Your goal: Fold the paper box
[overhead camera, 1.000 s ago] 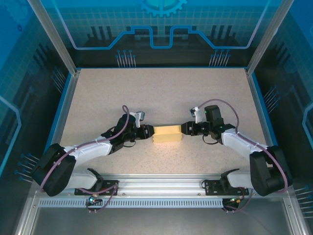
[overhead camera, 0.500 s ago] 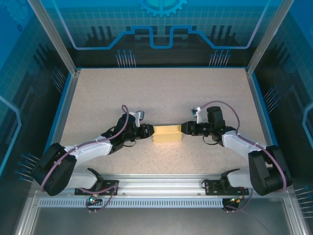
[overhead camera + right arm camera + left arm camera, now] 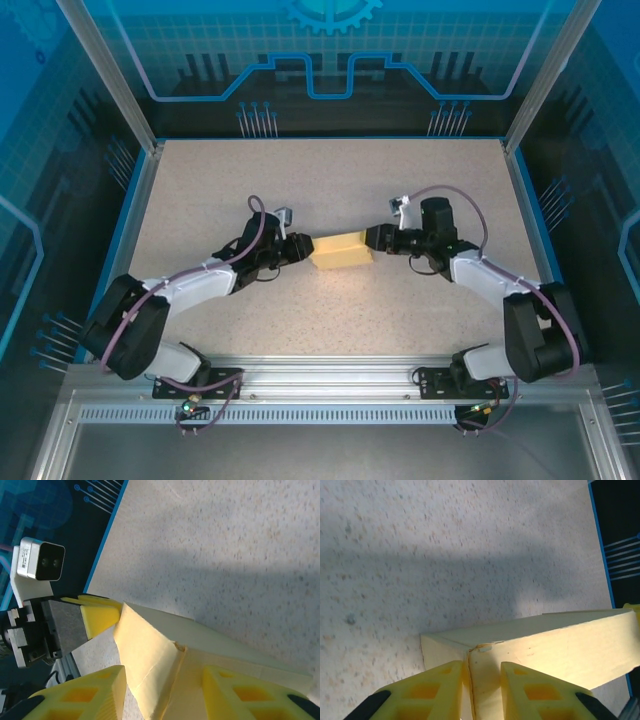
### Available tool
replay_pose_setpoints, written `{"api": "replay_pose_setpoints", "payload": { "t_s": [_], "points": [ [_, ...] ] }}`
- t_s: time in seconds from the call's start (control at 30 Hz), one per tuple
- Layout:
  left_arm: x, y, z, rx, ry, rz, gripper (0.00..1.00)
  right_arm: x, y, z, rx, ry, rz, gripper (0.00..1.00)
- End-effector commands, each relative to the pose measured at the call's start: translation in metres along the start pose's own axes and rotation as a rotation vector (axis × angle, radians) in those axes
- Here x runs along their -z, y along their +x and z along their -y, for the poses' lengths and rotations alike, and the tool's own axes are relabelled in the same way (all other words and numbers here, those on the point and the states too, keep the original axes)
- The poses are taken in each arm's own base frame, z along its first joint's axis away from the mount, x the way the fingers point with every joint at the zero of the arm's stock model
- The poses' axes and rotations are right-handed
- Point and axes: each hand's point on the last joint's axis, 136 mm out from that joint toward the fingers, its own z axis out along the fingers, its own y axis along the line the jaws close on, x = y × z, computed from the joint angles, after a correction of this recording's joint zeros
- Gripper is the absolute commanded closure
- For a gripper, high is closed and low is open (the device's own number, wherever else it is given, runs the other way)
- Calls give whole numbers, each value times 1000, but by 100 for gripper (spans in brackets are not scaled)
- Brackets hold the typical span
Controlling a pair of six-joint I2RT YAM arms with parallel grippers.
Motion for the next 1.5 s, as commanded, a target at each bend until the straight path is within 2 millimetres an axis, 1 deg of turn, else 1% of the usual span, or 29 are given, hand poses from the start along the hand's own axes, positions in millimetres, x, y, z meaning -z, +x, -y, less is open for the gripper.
{"api": "replay_pose_setpoints", "payload": {
  "t_s": [0.0, 0.1, 0.13, 0.17, 0.2, 0.3, 0.37, 0.43, 0.47, 0.5, 0.57, 0.83, 0.87, 1.03, 1.17, 1.27, 1.33, 1.4, 1.47],
  "points": [
    [-4, -27, 22, -45, 63, 38, 71, -9, -23, -13, 54, -38, 19, 56],
    [-11, -44, 23, -59, 63, 65, 68, -18, -36, -6, 68, -12, 19, 56],
    [-13, -49, 22, -65, 57, 71, 66, -21, -37, 0, 66, 1, 13, 56],
    [-15, -53, 22, -70, 52, 80, 65, -23, -47, -1, 84, 2, 25, 56],
    [-17, -56, 21, -77, 48, 87, 64, -26, -49, 4, 95, 17, 25, 56],
    [-20, -60, 22, -101, 50, 96, 58, -33, -51, 16, 150, 49, 35, 57],
    [-20, -59, 22, -109, 58, 103, 57, -35, -48, 21, 168, 54, 32, 57],
    [-19, -56, 23, -117, 73, 110, 56, -36, -43, 23, 175, 41, 28, 57],
    [-18, -54, 23, -122, 77, 109, 56, -37, -43, 21, 183, 32, 32, 57],
    [-18, -51, 22, -127, 81, 107, 56, -37, -34, 25, 173, 35, 19, 57],
    [-17, -45, 23, -137, 83, 98, 54, -36, -27, 27, 172, 41, 9, 57],
    [-13, -9, 20, -174, 70, 60, 51, -31, 11, 38, 146, 71, -37, 55],
    [-13, -5, 18, -177, 63, 55, 50, -30, 12, 37, 157, 68, -24, 55],
    [-13, 13, 5, -169, 30, 29, 48, -28, 30, 44, 141, 98, -42, 54],
    [-15, 21, -9, -168, -13, 9, 46, -26, 48, 58, 101, 159, -89, 52],
    [-14, 24, -18, -177, -56, -2, 44, -20, 52, 68, 84, 228, -109, 51],
    [-11, 22, -23, -195, -93, -2, 42, -13, 50, 72, 91, 279, -107, 51],
    [-4, 17, -27, -229, -137, 13, 38, -3, 42, 70, 126, 328, -93, 50],
    [6, 9, -28, -266, -175, 48, 34, 9, 31, 62, 177, 372, -58, 50]
  ]
}}
